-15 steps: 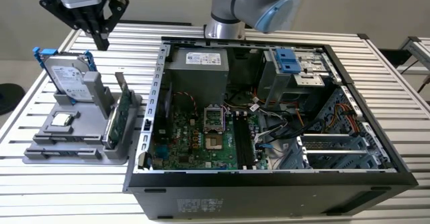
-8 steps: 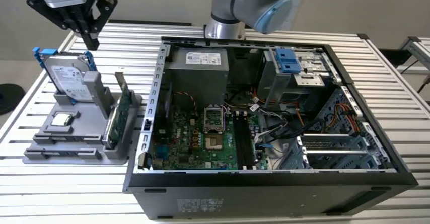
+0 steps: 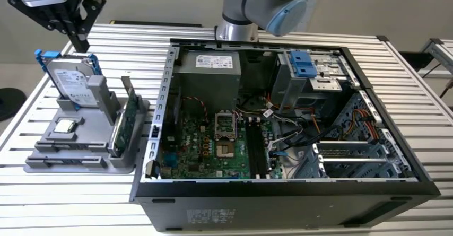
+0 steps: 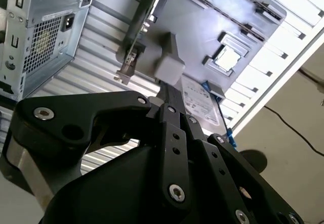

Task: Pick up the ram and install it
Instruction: 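Reach for the ram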

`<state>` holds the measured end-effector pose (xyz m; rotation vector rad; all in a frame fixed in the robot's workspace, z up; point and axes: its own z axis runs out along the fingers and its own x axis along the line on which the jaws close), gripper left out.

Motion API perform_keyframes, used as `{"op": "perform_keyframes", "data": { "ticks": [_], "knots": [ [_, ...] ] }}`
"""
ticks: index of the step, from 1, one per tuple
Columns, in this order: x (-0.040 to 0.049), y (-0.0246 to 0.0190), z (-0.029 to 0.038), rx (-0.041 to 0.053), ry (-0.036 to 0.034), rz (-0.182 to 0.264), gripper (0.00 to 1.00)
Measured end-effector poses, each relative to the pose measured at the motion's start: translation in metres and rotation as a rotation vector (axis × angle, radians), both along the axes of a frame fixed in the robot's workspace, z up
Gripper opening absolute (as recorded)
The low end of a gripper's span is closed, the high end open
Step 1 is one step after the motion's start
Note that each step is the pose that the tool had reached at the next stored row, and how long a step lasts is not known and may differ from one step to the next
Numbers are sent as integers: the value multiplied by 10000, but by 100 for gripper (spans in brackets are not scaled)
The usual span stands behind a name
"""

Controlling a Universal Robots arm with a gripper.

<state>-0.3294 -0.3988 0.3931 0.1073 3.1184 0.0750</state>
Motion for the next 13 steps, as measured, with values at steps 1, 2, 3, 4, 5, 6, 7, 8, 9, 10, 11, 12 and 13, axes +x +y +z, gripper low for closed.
{"op": "perform_keyframes", "data": {
  "ticks": [1,2,3,4,5,6,7,8,9,10,11,12,13],
  "knots": [
    [-21,0,0,-1,1,0,0],
    [-44,0,0,0,1,0,0],
    [-66,0,0,0,0,0,0],
    [-89,0,0,0,1,0,0],
    [-114,0,0,0,2,0,0],
    [-141,0,0,0,3,0,0],
    [-169,0,-1,0,5,0,0],
    [-194,0,-1,0,7,1,0],
    [-221,0,-1,0,10,1,0],
    [-249,0,-1,0,12,1,0],
    [-278,0,-1,0,15,1,0],
    [-305,0,-2,0,17,0,0],
    [-333,0,-2,0,19,0,0]
  ]
}}
